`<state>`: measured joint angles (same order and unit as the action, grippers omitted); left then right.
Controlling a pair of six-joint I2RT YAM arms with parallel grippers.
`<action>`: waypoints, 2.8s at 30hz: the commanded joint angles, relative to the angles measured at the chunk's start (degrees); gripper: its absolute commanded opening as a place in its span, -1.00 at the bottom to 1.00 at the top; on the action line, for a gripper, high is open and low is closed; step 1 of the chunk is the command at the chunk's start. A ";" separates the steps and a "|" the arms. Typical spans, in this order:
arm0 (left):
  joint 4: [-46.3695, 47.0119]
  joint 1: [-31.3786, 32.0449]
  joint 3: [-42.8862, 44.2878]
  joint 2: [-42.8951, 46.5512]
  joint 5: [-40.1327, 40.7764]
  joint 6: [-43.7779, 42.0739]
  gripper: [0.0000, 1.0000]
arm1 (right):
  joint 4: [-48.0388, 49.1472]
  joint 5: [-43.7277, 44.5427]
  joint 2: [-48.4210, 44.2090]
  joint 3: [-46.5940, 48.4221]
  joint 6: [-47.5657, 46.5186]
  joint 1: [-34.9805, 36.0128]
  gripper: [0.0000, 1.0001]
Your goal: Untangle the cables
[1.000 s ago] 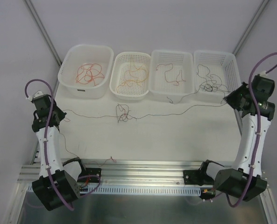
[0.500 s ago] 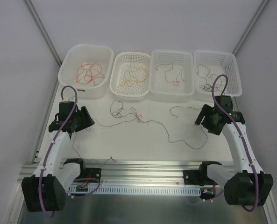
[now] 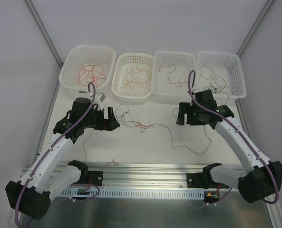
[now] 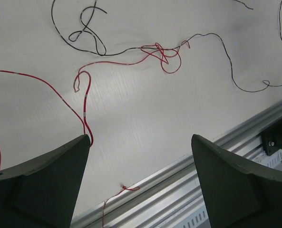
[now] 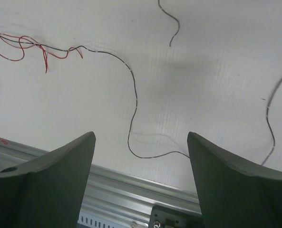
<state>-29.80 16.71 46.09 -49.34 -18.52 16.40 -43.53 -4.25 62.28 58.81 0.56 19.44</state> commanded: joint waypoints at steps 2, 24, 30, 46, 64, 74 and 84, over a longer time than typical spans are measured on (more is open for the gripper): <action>-0.61 5.08 1.99 -3.56 7.77 4.14 0.77 | 6.78 -3.13 8.28 -2.20 -0.91 4.28 0.62; -20.12 7.37 2.16 -0.23 42.60 14.45 0.98 | 19.62 -2.87 38.87 9.39 -22.53 14.74 0.54; -16.36 7.63 5.42 0.13 33.66 11.55 0.98 | 19.80 -2.17 41.95 10.54 -23.85 17.38 0.47; 10.89 28.55 3.66 -19.54 27.92 19.63 0.76 | 22.35 -7.69 37.83 3.16 -19.81 18.18 -0.99; 23.21 31.98 5.95 -40.04 34.61 26.75 0.40 | 27.18 -22.82 35.37 -0.01 -4.95 17.21 -0.99; 23.12 32.33 4.37 -41.89 33.73 27.72 0.04 | 26.83 -22.03 34.75 -0.18 -4.42 17.21 -0.99; 19.26 31.55 3.13 -35.93 38.38 23.77 -1.00 | 23.23 -16.77 32.29 -2.02 -5.13 16.25 -0.99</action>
<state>-7.62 48.38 49.21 -90.19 15.86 42.68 -19.11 -23.18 98.65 58.04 -4.49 36.69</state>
